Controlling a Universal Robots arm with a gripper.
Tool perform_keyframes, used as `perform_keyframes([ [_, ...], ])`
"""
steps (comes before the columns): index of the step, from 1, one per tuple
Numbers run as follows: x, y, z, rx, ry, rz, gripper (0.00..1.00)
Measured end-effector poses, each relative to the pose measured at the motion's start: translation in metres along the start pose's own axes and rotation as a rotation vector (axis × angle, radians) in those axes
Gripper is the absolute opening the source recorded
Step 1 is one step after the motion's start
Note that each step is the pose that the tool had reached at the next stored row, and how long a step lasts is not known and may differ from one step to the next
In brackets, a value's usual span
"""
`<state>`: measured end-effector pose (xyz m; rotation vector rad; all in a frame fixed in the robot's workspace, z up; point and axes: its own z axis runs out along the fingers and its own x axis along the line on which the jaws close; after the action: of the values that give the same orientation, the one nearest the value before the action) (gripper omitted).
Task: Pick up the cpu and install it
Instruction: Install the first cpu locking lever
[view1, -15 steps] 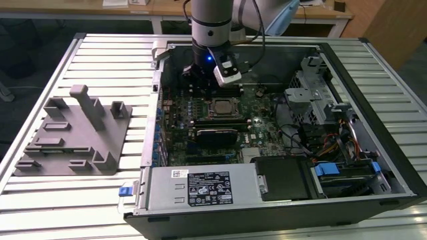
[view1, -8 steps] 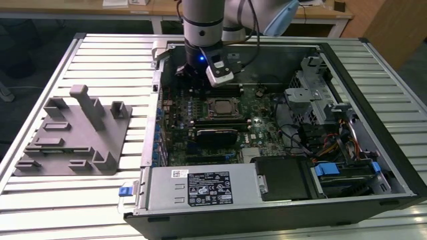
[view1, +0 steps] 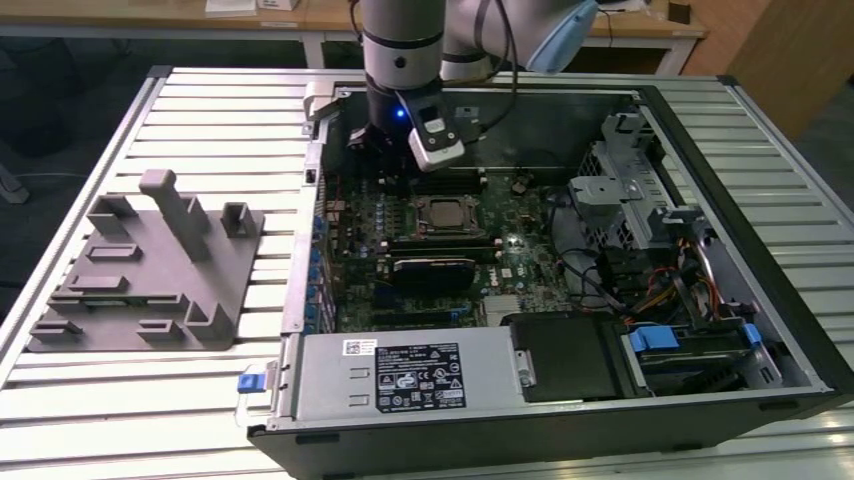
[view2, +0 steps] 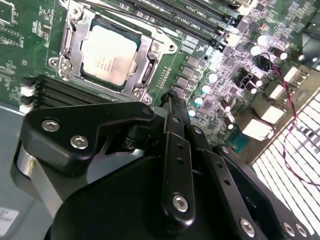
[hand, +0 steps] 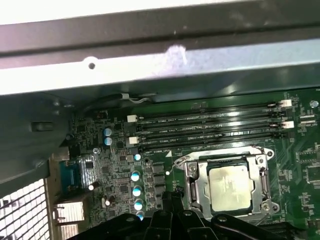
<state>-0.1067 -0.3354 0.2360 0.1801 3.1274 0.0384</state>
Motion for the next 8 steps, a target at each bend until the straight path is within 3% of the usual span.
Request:
perform_keyframes([
  [5, -0.0001, 0.0002, -0.0098, -0.0017, 0.0003, 0.000, 0.11],
  [8, 0.0004, 0.0002, -0.0110, -0.0033, 0.0003, 0.000, 0.11],
])
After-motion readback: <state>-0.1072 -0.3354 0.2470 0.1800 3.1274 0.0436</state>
